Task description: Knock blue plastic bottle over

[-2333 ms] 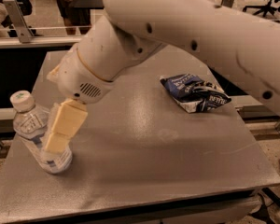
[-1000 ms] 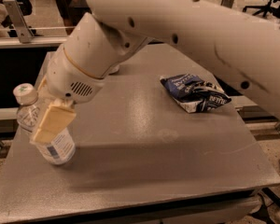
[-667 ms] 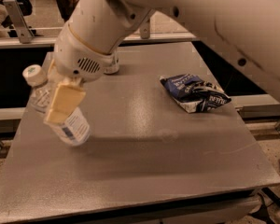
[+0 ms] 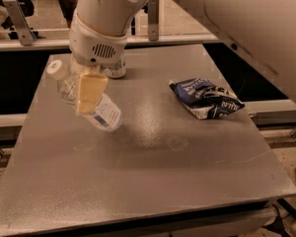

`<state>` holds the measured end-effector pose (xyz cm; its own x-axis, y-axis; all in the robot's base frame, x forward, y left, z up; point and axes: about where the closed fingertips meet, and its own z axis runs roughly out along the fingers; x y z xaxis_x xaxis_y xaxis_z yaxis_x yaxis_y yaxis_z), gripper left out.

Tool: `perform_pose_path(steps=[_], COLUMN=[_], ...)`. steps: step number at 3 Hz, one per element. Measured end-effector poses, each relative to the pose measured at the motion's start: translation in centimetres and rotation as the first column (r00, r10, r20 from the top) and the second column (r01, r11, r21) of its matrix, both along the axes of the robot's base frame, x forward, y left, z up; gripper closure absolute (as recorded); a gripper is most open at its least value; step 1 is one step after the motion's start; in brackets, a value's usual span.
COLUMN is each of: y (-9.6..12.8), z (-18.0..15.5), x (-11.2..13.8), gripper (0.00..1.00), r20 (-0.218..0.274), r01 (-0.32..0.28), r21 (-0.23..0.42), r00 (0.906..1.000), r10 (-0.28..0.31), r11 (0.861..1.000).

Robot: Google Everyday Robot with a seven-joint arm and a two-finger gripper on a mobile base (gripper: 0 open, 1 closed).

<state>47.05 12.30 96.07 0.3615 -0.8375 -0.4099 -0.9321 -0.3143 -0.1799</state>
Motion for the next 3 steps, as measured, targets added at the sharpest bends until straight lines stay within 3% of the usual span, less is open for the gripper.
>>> perform_pose_path(steps=[1,2,3], y=[-2.1,-3.5,-4.4], z=[-0.8,-1.5,-2.6], x=[2.1,3.7,4.5], gripper=[1.0,1.0,1.0], r20=[0.119,0.227,0.297], r01=[0.036,0.088,0.113], r21=[-0.111,-0.169,-0.192], r00=[0.9927,0.9726,0.9536], r10=[-0.023,-0.048,-0.052], r11=[0.993,0.982,0.975])
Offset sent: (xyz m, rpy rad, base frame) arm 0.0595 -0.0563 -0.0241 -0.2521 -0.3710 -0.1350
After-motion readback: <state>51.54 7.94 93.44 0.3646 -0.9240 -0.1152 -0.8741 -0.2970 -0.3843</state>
